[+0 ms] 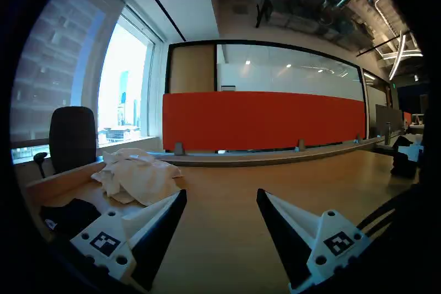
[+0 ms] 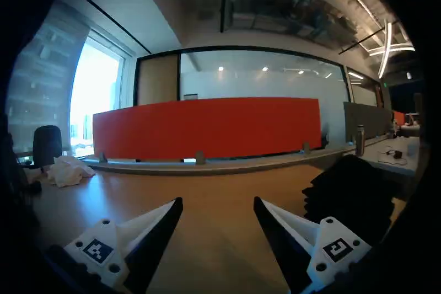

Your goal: Fold towel

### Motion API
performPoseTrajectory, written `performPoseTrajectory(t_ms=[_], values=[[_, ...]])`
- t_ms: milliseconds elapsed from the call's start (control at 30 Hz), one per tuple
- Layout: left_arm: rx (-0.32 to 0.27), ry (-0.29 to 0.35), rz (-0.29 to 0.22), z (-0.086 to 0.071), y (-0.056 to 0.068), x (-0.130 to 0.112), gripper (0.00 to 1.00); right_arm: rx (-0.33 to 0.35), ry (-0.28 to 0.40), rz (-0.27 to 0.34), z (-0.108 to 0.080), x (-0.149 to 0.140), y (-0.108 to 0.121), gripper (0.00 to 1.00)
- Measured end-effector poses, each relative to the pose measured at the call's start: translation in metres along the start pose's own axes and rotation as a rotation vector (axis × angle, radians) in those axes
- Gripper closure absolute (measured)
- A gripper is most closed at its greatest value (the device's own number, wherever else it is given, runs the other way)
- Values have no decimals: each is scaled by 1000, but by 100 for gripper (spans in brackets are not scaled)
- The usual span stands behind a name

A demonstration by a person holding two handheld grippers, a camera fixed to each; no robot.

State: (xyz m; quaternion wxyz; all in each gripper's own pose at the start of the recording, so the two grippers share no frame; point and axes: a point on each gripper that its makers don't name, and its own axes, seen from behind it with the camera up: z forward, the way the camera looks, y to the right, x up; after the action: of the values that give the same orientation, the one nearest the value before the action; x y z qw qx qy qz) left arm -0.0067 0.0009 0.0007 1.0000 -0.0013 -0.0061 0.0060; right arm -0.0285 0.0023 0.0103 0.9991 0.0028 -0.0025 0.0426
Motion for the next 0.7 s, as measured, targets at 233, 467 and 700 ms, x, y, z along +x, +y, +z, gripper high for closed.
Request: performPoseTrajectory(t_ms=[233,467,700], values=[[0,0,0,0,0,0,6,10,1,-27,-2,-1,-5,1],[0,0,0,0,0,0,6,16,6,-47,-4,0,-10,1],[0,0,0,0,0,0,6,11,7,-46,-4,2,-10,1]])
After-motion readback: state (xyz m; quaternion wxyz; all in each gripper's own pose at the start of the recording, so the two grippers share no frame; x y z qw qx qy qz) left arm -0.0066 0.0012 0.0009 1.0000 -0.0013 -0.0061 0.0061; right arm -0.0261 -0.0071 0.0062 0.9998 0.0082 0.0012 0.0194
